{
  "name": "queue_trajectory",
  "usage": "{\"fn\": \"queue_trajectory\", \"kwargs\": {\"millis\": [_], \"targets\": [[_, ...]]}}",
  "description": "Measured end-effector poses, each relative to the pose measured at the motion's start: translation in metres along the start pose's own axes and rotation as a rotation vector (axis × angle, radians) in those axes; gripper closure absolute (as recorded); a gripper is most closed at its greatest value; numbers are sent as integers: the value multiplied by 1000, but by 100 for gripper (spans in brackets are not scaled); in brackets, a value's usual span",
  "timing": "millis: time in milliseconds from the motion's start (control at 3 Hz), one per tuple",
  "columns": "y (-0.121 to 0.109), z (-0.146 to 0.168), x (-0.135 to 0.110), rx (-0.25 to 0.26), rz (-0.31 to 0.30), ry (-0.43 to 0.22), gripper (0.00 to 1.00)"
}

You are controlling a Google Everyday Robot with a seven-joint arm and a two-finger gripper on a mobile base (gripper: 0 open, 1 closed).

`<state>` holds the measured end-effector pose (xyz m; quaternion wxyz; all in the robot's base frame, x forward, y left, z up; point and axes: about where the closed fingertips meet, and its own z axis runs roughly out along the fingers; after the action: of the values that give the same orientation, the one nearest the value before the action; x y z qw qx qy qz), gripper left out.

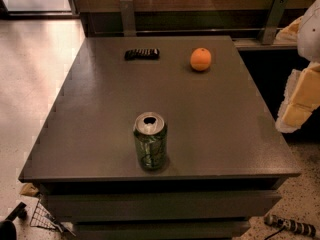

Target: Move orange near green can

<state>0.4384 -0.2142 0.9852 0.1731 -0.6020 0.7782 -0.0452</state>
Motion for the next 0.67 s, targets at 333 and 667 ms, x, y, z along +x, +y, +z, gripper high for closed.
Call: {"fn": "queue_trajectory", "kwargs": {"millis": [333,667], "targets": [[0,0,0,0,0,0,0],[-1,0,0,3,2,-4,0]]}}
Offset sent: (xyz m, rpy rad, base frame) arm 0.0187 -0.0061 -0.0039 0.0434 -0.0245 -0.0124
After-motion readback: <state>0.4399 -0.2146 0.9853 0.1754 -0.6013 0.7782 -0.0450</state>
